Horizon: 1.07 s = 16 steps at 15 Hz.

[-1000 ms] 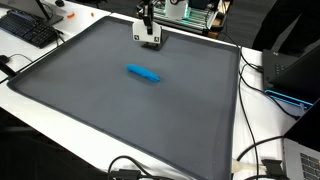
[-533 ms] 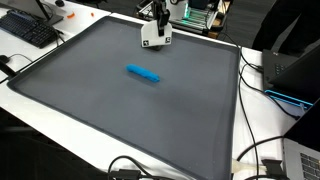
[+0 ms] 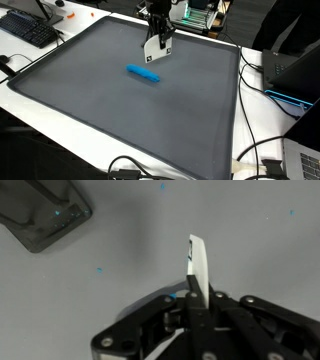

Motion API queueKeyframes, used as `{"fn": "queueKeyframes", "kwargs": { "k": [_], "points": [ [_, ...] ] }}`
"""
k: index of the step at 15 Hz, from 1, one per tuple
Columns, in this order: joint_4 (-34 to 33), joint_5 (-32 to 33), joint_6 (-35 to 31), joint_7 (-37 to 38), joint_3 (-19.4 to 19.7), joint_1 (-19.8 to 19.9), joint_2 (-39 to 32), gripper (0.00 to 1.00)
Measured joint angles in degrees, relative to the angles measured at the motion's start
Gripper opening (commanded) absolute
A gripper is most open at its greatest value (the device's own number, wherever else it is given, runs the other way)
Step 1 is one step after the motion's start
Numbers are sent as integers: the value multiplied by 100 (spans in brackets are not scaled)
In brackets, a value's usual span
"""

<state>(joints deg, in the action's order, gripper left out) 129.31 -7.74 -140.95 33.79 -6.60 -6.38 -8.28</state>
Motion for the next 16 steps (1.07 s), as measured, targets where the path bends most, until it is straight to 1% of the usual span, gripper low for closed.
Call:
{"fn": "queueKeyframes", "kwargs": {
  "k": [1,5,7,8,11,16],
  "points": [
    [-130,19,41,-137,4,0,-127,4],
    [-456,83,124,-354,37,-18,-450,4],
    [-484,88,137,-360,39,-22,-475,4],
    [-486,88,140,-361,40,-23,-475,1],
    [-487,76,142,-389,48,-32,-475,1],
    [-503,62,220,-1019,41,-53,-479,1]
  ]
}}
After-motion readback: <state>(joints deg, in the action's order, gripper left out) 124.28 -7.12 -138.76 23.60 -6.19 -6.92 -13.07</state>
